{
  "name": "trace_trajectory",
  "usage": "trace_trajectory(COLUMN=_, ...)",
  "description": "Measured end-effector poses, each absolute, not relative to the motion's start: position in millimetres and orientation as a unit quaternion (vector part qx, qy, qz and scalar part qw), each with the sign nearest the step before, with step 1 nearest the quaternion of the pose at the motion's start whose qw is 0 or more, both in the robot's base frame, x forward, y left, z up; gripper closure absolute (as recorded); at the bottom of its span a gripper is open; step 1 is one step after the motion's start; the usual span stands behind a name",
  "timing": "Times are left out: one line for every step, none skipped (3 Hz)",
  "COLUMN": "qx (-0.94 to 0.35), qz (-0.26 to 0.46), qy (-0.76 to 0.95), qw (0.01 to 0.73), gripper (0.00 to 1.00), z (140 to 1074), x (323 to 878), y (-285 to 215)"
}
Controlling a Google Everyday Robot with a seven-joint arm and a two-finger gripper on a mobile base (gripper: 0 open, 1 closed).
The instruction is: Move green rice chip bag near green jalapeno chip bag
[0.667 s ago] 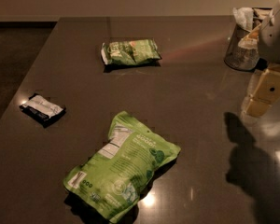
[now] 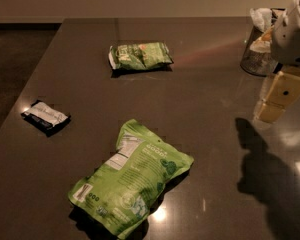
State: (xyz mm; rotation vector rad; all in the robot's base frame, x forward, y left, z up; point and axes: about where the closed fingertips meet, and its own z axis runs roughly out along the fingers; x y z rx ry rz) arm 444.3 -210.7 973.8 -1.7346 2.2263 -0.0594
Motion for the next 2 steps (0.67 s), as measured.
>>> trace_trajectory(qx=-0.621, qz=0.008, qy=0.765, qw=0.167, gripper=0.0, z=968, x=434, y=-188)
trace_trajectory(qx=-0.653, qz=0.043, qy=0.737, qw=0.169, gripper=0.0, z=956, x=409, y=-154)
